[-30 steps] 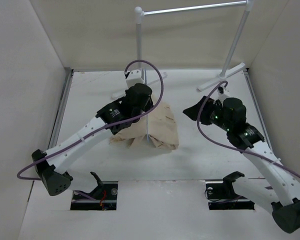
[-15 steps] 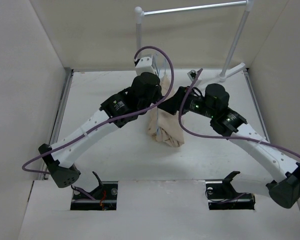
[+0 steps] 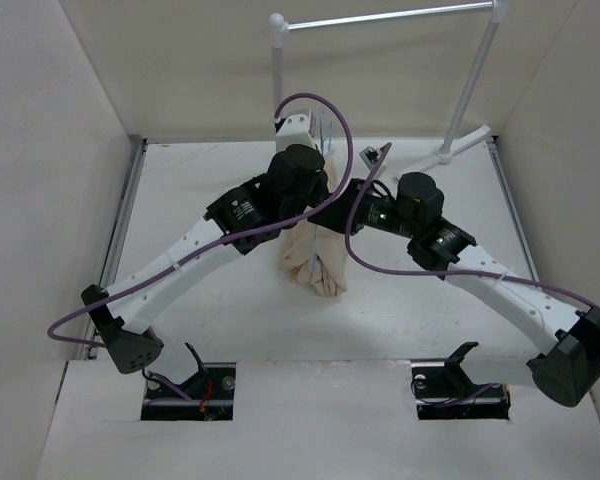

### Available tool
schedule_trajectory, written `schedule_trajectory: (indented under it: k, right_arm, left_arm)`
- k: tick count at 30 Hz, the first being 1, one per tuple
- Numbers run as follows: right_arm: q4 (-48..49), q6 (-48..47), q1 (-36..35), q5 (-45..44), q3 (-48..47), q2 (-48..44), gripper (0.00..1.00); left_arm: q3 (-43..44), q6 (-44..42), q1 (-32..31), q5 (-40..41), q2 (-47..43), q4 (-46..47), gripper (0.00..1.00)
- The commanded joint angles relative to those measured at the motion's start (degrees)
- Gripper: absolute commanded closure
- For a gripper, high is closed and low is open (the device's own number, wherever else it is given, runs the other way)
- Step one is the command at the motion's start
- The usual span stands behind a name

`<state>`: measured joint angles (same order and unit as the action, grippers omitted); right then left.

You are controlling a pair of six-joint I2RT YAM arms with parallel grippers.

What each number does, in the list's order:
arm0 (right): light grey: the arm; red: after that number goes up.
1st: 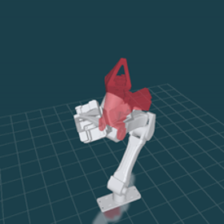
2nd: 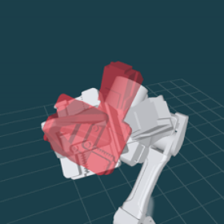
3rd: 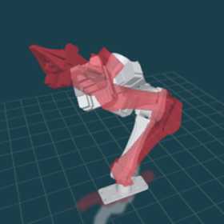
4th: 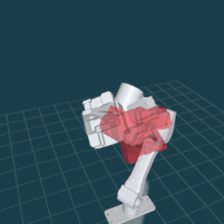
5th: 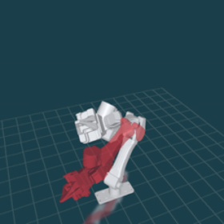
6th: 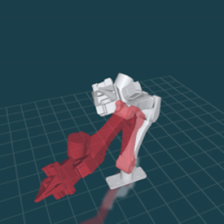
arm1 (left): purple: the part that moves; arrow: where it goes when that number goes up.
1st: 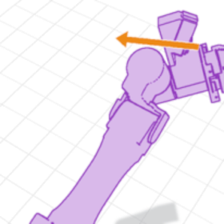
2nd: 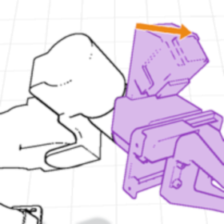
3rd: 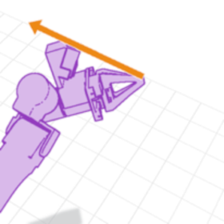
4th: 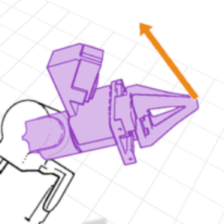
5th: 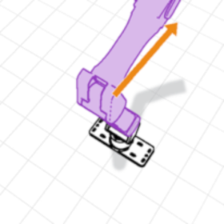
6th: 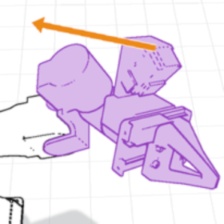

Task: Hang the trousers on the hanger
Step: Place the hanger at the clothesline.

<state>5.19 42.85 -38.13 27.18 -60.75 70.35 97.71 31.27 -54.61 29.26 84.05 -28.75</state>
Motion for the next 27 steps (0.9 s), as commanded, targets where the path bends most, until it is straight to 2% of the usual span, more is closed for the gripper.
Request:
schedule_trajectory:
  k: [1,7,11,13,19,22,27]
  right_arm:
    - [6.40,2.14,-0.32,1.65,0.02,0.84,0.87]
    - [15.80,10.66,1.78,3.41,1.60,-0.99,0.97]
    - [16.69,13.66,4.07,4.11,0.72,-2.93,0.99]
    - [16.34,14.63,5.12,4.63,0.20,-3.28,1.00]
    - [12.13,13.93,8.55,5.34,-1.82,-2.67,1.00]
    - [9.94,12.53,10.05,5.87,-4.54,-1.45,1.00]
    - [1.51,7.00,13.38,5.78,-14.63,2.68,1.00]
  left_arm:
    - [1.69,0.11,0.16,-0.16,-0.99,6.69,1.00]
    - [1.69,1.08,0.51,-1.22,-1.34,8.45,0.97]
    - [1.34,1.52,1.57,-1.92,-2.05,8.80,0.91]
    - [0.73,1.87,2.36,-2.45,-2.75,9.33,0.80]
    - [-1.91,1.26,5.78,-5.26,-6.70,13.19,0.35]
    - [-3.57,0.20,8.15,-6.05,-9.68,14.34,0.00]
    - [-9.98,0.72,15.53,-4.74,-15.05,13.37,0.00]
